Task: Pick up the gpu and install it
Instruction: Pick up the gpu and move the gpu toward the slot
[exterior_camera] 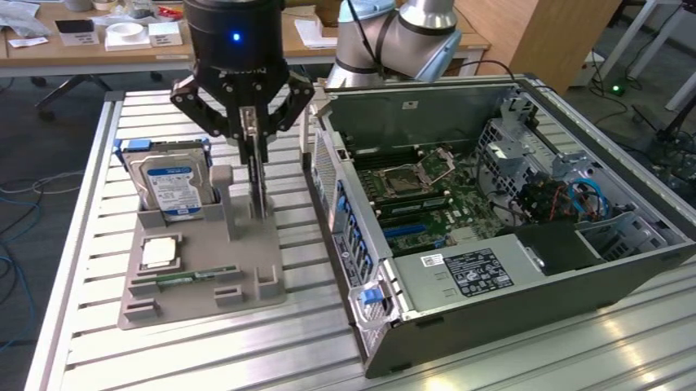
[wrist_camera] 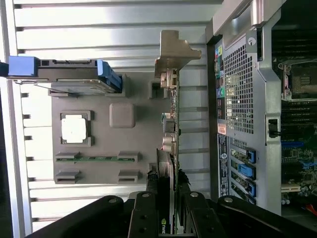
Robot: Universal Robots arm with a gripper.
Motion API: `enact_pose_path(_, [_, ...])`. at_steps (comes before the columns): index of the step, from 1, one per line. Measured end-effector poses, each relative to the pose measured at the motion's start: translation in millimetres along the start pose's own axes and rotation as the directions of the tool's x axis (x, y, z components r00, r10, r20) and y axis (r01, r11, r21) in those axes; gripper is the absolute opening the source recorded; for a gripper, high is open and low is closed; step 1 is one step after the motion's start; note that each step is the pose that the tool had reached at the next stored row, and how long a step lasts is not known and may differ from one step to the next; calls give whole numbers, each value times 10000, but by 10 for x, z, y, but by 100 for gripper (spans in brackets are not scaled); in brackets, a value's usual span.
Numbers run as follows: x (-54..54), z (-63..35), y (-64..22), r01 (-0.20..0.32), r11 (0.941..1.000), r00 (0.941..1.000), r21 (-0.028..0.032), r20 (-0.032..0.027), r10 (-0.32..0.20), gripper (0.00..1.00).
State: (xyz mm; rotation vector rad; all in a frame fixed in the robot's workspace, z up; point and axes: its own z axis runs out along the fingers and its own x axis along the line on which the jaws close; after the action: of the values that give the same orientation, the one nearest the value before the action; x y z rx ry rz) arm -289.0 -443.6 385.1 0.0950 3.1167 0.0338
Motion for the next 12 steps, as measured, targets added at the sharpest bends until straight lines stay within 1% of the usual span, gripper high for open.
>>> enact_pose_path(7, [-5,-207,5,1,10000,10000,0,0,-1,26])
enact_pose_path(12, [-8,-329,7,1,10000,10000,0,0,-1,26])
